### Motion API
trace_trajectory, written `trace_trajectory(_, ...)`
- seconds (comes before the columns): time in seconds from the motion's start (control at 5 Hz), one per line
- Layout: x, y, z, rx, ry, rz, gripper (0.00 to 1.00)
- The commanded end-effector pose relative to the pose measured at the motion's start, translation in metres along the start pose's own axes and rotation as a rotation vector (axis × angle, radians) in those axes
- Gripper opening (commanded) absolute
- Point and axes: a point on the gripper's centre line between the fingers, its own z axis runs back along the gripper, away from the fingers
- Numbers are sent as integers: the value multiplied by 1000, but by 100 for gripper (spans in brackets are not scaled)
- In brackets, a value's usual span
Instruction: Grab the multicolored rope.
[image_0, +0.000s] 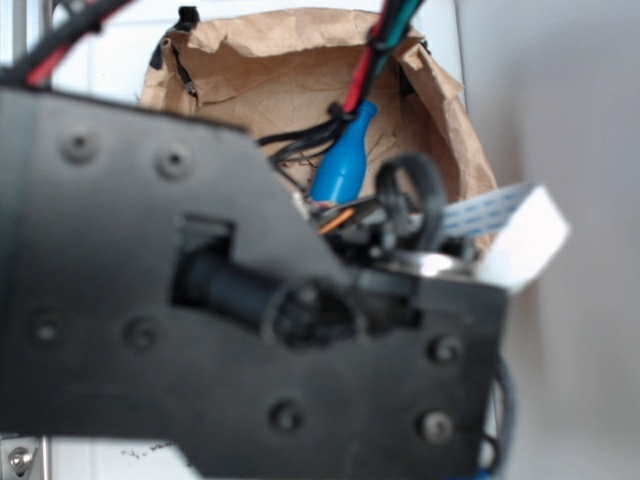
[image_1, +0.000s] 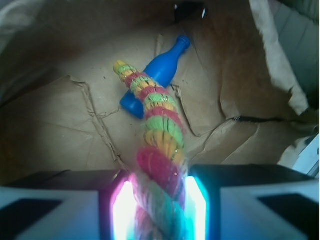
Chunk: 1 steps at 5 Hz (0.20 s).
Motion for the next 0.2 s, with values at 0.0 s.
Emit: trace_trajectory(0.0,27,39,23,-47,-130,57,0)
